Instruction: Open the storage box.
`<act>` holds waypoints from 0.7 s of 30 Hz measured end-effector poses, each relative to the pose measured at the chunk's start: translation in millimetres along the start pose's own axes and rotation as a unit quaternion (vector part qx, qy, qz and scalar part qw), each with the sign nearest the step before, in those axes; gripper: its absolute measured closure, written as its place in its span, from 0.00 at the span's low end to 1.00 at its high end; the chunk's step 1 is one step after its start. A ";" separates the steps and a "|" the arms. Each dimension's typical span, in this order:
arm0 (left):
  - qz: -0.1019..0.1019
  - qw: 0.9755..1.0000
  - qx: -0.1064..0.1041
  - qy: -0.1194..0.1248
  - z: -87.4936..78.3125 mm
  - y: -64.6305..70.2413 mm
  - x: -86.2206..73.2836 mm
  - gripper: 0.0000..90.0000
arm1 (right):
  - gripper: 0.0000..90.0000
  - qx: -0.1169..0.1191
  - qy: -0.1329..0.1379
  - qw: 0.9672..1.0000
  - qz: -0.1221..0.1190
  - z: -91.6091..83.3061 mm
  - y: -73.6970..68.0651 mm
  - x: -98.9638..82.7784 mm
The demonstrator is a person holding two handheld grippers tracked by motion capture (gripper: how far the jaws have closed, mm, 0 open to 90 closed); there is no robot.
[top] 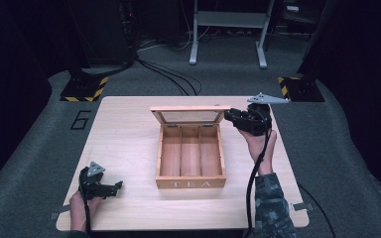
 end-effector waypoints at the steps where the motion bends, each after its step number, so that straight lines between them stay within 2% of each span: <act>1: 0.000 1.000 0.000 0.000 0.0 0.0 0.0 0.01 | 0.77 -0.001 0.000 1.000 0.000 0.0 -0.1 0.1; 21: 0.001 1.000 -0.004 -0.006 -0.4 -0.2 0.5 0.02 | 0.78 -0.003 0.001 1.000 -0.004 -1.3 -0.7 1.1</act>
Point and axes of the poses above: each handheld gripper's, and its own axes: z roughly forward along the jaws, x roughly out of its top, y roughly to its right, the point moved 2 cm from there along z, roughly forward along the jaws, and after that the axes turned 11 degrees about -x, right-handed, at the moved point
